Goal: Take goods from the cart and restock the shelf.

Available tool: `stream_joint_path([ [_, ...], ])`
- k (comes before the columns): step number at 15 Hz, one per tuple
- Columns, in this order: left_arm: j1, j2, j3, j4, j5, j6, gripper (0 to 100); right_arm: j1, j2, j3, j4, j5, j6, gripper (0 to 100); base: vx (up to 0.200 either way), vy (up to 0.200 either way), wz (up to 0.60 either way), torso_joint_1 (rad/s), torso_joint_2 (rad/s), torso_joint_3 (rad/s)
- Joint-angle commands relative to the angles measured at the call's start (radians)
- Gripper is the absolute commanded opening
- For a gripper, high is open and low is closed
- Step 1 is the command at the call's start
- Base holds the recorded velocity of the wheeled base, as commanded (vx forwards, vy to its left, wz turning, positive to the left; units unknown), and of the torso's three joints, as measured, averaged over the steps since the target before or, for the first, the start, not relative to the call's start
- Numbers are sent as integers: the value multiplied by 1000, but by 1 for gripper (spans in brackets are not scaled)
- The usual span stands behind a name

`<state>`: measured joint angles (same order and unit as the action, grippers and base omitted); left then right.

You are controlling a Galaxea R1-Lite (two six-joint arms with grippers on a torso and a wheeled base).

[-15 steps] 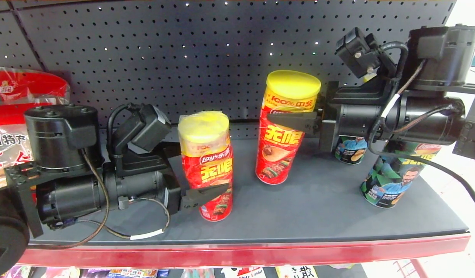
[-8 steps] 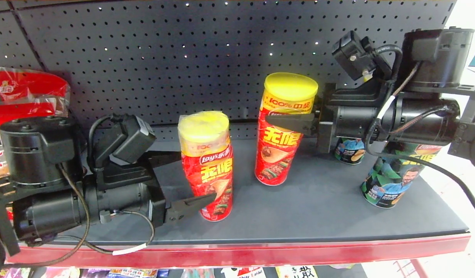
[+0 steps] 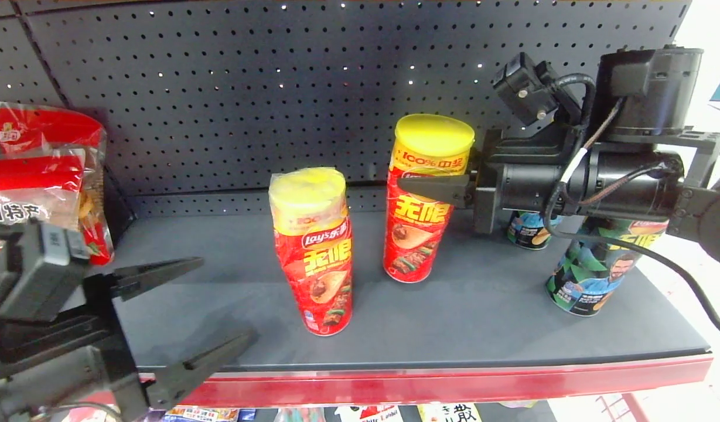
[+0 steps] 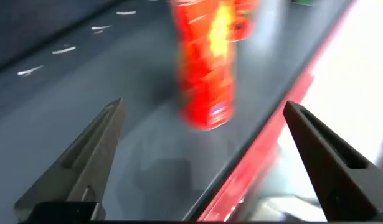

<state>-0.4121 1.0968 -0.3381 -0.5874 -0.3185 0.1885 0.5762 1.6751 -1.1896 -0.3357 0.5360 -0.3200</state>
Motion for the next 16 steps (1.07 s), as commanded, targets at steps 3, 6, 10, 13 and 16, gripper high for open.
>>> stream_joint_path([
  [3, 242, -379, 174, 26, 39, -24, 100, -29, 6, -21, -2, -1, 7, 0, 0, 0, 0, 0, 0, 0],
  [6, 343, -581, 314, 38, 67, -86, 100, -101, 15, -61, -2, 6, 12, 0, 0, 0, 0, 0, 0, 0],
  [10, 345, -943, 326, 413, 111, -106, 100, -118, 14, -64, -2, 9, 12, 0, 0, 0, 0, 0, 0, 0],
  [13, 352, -1016, 330, 571, 188, -107, 100, -118, 14, -71, -2, 7, 12, 0, 0, 0, 0, 0, 0, 0],
  [16, 351, -1019, 335, 592, 269, -173, 100, -119, 17, -93, -2, 7, 19, 0, 0, 0, 0, 0, 0, 0],
])
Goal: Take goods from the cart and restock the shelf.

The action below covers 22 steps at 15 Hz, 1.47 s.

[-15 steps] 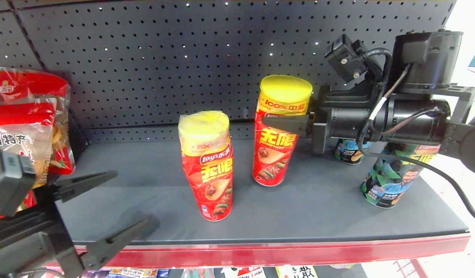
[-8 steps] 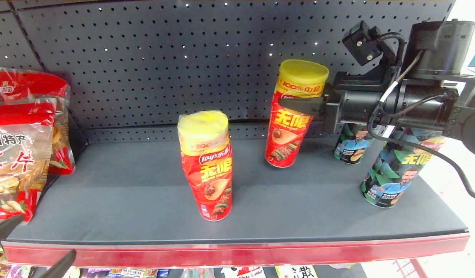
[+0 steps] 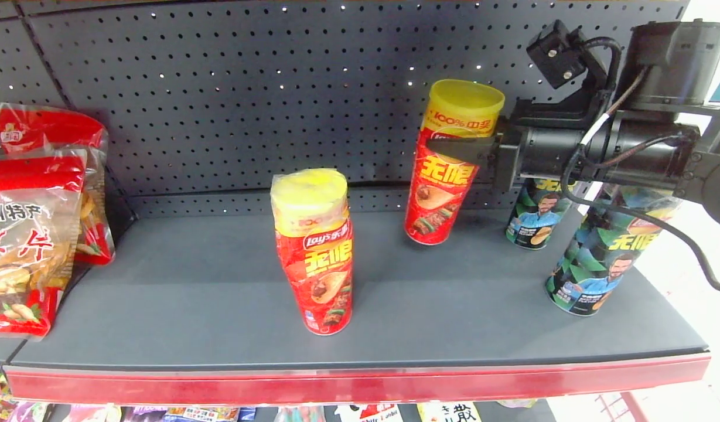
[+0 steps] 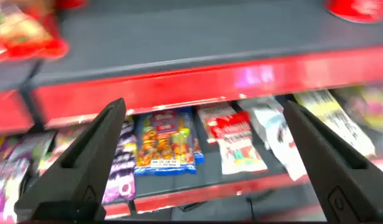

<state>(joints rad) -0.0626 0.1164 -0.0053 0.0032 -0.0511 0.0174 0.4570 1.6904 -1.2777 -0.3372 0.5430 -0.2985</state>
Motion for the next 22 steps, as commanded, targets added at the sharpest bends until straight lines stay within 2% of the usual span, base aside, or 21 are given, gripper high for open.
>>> stream_joint_path([
  [1, 4, -40, 2, 0, 8, -5, 100, 0, 2, -6, 0, 0, 2, 0, 0, 0, 0, 0, 0, 0],
  [2, 4, -40, 2, 1, 13, -13, 100, 0, 2, -9, 0, 0, 4, 0, 0, 0, 0, 0, 0, 0],
  [3, 21, -43, 4, 1, 46, -17, 100, 2, 0, -11, 0, -1, 6, 0, 0, 0, 0, 0, 0, 0],
  [4, 59, -98, 2, 1, 51, -31, 100, 3, -2, -11, 0, -1, 6, 0, 0, 0, 0, 0, 0, 0],
  [5, 61, -116, 2, 0, 66, -77, 100, 3, -2, -12, -2, -1, 7, 0, 0, 0, 0, 0, 0, 0],
  [6, 61, -116, 4, -2, 80, -90, 100, 3, -6, -11, 0, -3, 9, 0, 0, 0, 0, 0, 0, 0],
  [10, 63, -116, 2, 0, 92, -57, 100, 2, -12, -11, 0, -5, 10, 0, 0, 0, 0, 0, 0, 0],
  [11, 61, -116, 2, -2, 96, -65, 100, 3, -14, -9, 0, -5, 10, 0, 0, 0, 0, 0, 0, 0],
  [16, 61, -116, 2, -2, 92, -57, 100, 2, -21, -6, 0, -6, 10, 0, 0, 0, 0, 0, 0, 0],
  [20, 61, -116, 2, -2, 102, -83, 100, 2, -21, -3, 0, -6, 12, 0, 0, 0, 0, 0, 0, 0],
  [22, 61, -116, 2, 0, 91, -53, 100, 0, -21, -5, 0, -6, 12, 0, 0, 0, 0, 0, 0, 0],
])
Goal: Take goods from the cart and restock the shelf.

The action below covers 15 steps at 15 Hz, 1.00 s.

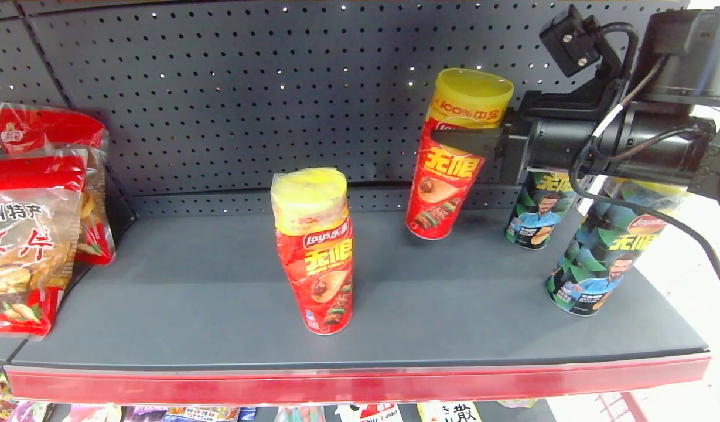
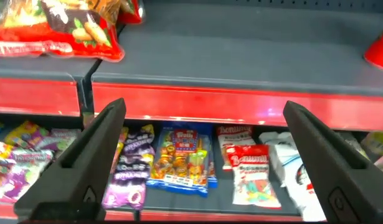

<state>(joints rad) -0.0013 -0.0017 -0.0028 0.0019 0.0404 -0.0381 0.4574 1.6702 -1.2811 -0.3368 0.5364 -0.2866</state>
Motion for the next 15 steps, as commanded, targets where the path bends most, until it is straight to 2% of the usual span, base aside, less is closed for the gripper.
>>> stream_joint_path([
  [1, 0, 2, 0, 1, -2, -22, 100, -2, 0, -4, -1, 1, 0, 0, 0, 0, 0, 0, 0, 0],
  [2, 0, 2, 0, 1, -1, -25, 100, -2, 0, -4, -2, 1, 3, 0, 0, 0, 0, 0, 0, 0],
  [5, 0, 2, 0, 1, -2, 3, 100, 10, 6, -14, -1, 1, 7, 0, 0, 0, 0, 0, 0, 0],
  [7, 0, 2, 0, 0, -1, -8, 100, 12, 8, -24, -1, 2, 14, 0, 0, 0, 0, 0, 0, 0],
  [8, 0, 2, 0, 1, -5, 23, 100, 12, 3, -24, -1, 2, 23, 0, 0, 0, 0, 0, 0, 0],
  [9, 0, 2, 0, 3, -5, 27, 100, 10, 0, -26, -1, 4, 32, 0, 0, 0, 0, 0, 0, 0],
  [15, 0, 2, 0, 3, -5, 27, 100, 30, -17, -18, 1, 4, 35, 0, 0, 0, 0, 0, 0, 0],
])
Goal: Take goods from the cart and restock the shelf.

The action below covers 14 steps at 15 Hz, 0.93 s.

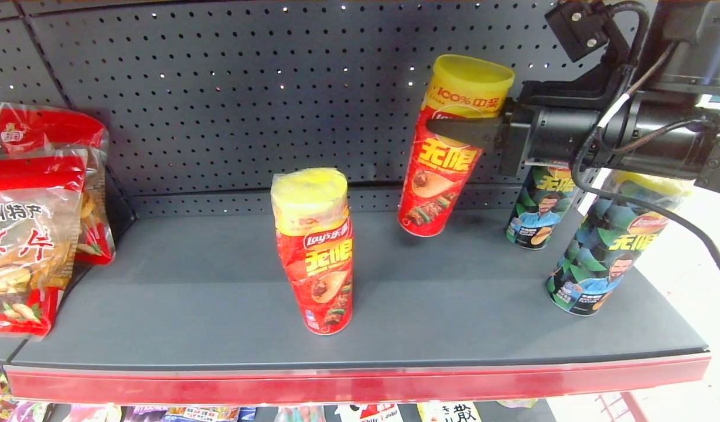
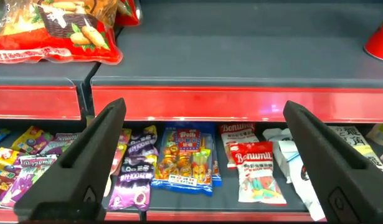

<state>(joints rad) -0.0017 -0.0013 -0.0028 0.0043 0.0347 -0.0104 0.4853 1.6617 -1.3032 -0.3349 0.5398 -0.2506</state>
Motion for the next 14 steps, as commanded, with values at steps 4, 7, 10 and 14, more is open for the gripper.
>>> stream_joint_path([
  [4, 0, 1, 0, 0, 1, 0, 100, 19, -26, 45, -3, 2, -6, 0, 0, 0, 0, 0, 0, 0],
  [7, 0, 1, 0, 0, 1, 0, 100, 19, -37, 62, -3, 2, -6, 0, 0, 0, 0, 0, 0, 0],
  [10, 0, 1, 0, 0, 1, 0, 100, 19, -30, 64, -3, 0, -1, 0, 0, 0, 0, 0, 0, 0],
  [14, 0, 1, 0, 0, 1, 0, 100, 50, -5, 50, -1, -4, -2, 0, 0, 0, 0, 0, 0, 0],
])
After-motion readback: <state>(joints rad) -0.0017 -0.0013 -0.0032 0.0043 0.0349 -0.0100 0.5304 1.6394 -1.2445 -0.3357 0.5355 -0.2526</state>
